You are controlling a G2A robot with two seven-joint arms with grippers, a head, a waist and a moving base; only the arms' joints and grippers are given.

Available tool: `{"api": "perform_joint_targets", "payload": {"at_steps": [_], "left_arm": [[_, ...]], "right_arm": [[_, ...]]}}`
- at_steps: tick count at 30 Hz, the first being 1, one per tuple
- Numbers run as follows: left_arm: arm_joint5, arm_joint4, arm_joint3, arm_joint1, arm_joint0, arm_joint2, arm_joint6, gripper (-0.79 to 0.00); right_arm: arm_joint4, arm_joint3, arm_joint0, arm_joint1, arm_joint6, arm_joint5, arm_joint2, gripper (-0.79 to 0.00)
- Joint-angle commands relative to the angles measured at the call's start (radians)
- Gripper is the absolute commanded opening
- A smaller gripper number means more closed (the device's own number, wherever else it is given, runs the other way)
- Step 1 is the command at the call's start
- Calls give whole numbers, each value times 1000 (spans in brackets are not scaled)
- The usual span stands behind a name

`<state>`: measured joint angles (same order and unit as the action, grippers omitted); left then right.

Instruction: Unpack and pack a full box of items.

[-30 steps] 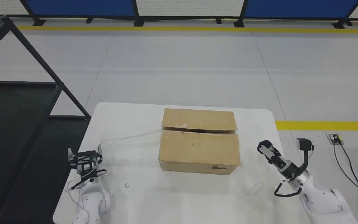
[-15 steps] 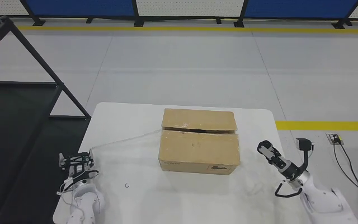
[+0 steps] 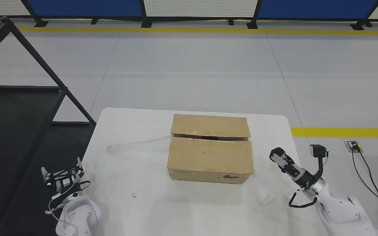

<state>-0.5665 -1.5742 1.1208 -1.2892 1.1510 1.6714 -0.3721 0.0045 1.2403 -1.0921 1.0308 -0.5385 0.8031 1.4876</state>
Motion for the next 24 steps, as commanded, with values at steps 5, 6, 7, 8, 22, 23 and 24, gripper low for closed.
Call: {"api": "perform_joint_targets", "payload": {"at_steps": [5, 6, 7, 8, 22, 23, 24], "left_arm": [[124, -32, 262, 3, 132, -11, -61, 0], [140, -40, 297, 4, 151, -11, -64, 0], [161, -52, 331, 4, 166, -15, -72, 0], [183, -58, 364, 5, 180, -19, -75, 0], [320, -147, 475, 15, 235, -25, -39, 0], [326, -144, 476, 15, 235, -27, -35, 0], [344, -134, 486, 15, 233, -30, -17, 0]], "right_arm": [[21, 0, 17, -3, -52, 17, -15, 0], [30, -1, 20, -4, -60, 21, -15, 0], [45, -3, 23, -4, -72, 29, -16, 0], [64, -6, 24, -6, -86, 39, -15, 0], [80, -8, 27, -11, -144, 59, -17, 0], [88, -5, 26, -10, -143, 51, -21, 0], [113, 6, 28, -8, -148, 28, -36, 0]]}}
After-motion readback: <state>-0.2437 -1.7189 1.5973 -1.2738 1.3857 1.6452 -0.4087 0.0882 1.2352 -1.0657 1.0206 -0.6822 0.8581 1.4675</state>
